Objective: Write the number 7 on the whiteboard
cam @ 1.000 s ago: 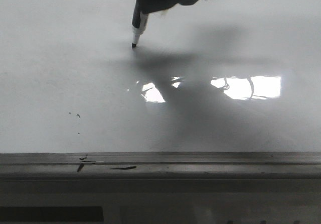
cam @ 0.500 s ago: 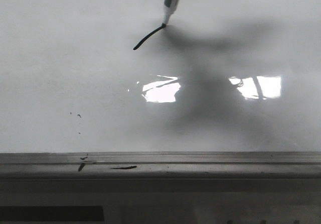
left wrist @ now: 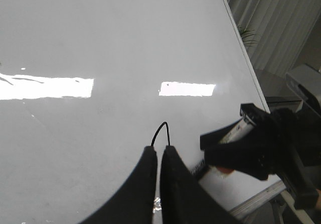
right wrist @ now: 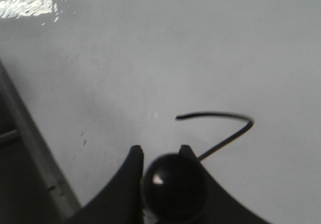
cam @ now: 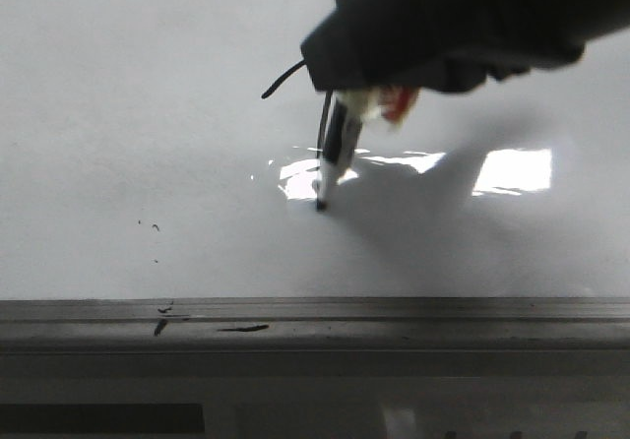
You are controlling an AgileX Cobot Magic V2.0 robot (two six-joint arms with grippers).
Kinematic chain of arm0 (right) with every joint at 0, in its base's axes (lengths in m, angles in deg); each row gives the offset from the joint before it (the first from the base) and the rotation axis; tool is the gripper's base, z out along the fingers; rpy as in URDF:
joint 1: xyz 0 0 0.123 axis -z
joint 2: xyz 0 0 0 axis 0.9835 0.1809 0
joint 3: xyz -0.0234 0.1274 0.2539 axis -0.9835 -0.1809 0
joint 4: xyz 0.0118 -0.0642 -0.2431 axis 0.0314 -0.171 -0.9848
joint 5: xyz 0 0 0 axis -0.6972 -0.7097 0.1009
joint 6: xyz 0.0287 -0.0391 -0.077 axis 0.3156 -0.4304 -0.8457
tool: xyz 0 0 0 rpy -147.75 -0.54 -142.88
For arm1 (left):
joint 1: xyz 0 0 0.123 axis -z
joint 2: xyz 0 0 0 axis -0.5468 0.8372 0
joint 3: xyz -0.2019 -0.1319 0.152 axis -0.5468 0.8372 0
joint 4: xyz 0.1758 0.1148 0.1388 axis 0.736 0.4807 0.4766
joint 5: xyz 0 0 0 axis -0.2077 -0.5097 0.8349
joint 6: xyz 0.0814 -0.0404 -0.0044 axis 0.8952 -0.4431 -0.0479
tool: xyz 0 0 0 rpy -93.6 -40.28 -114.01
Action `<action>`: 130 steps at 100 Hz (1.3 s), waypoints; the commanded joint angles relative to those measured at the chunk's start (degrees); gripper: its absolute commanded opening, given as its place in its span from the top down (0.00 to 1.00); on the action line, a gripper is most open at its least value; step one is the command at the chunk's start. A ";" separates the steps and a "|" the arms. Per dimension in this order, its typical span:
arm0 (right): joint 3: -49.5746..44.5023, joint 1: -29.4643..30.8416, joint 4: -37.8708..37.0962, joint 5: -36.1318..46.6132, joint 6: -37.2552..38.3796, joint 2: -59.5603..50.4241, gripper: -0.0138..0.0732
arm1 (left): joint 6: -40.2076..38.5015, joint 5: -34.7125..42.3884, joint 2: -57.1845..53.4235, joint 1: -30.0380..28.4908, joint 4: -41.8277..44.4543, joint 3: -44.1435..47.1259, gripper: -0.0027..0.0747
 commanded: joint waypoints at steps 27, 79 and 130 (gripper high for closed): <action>0.84 -2.50 -0.06 1.71 -1.17 -6.16 0.89 | -0.28 -0.95 0.40 0.05 -0.30 -1.60 0.99; 8.57 -7.09 -6.95 -18.74 -1.17 -19.19 0.89 | -0.28 -12.08 9.38 0.05 4.51 -1.83 0.58; 8.57 -7.09 -6.95 -26.18 -1.17 -15.18 0.89 | 19.45 -29.79 31.12 0.05 10.57 -11.76 0.56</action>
